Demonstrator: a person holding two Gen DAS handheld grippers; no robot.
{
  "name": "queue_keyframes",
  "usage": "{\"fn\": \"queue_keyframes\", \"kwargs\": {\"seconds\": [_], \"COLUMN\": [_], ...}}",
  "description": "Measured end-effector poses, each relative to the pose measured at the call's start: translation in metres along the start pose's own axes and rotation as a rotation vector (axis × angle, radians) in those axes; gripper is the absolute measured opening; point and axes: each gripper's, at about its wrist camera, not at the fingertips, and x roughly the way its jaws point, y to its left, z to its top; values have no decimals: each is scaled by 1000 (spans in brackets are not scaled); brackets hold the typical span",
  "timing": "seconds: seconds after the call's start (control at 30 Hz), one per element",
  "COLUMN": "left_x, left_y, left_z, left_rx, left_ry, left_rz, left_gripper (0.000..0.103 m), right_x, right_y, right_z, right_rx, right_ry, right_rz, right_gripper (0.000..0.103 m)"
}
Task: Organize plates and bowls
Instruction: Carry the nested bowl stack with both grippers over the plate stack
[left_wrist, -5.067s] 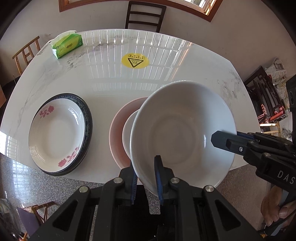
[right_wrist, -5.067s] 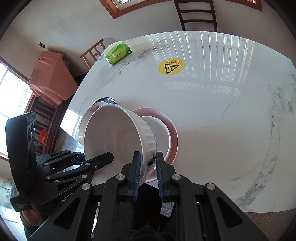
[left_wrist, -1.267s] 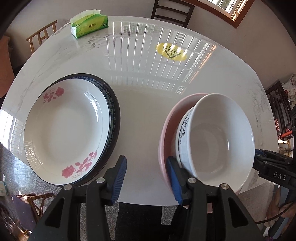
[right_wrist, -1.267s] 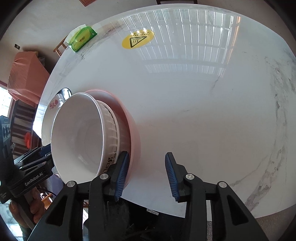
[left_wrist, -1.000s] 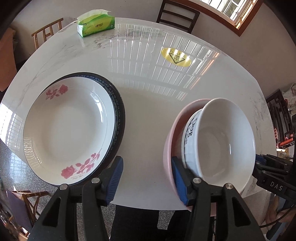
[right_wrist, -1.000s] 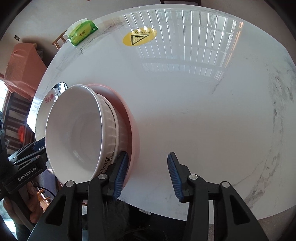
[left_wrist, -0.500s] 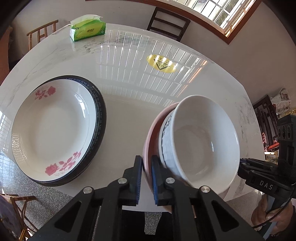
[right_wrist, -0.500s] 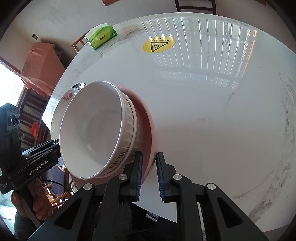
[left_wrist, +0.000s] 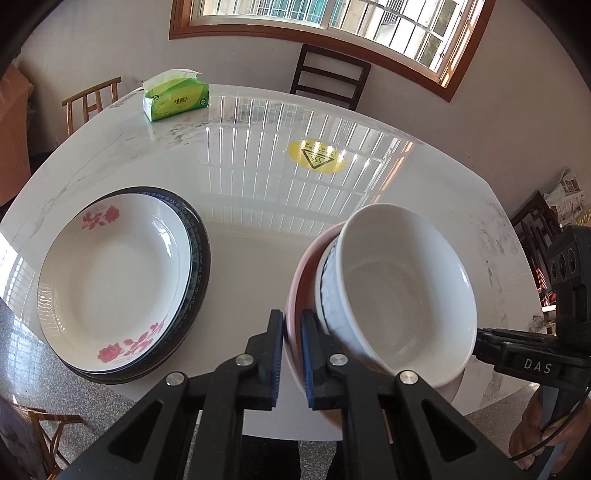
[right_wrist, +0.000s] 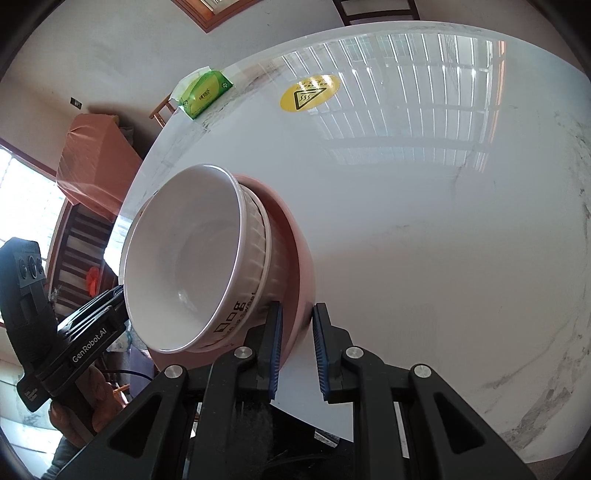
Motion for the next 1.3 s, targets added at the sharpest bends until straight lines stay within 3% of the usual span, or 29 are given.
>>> {"fn": "queue_keyframes", "kwargs": {"seconds": [0.43,1.3], "left_x": [-6,-19], "left_y": [2,23], "left_z": [4,17], "left_rx": [9,-66], "left_ry": [-52,-49], "left_rz": [29,6], "left_gripper": [8,8], "right_x": [7,8], "right_y": [2,17], "right_z": [1,17], "right_rx": [0,-17], "right_ry": [18,35], "right_rz": [19,49], "right_gripper": [17,17]}}
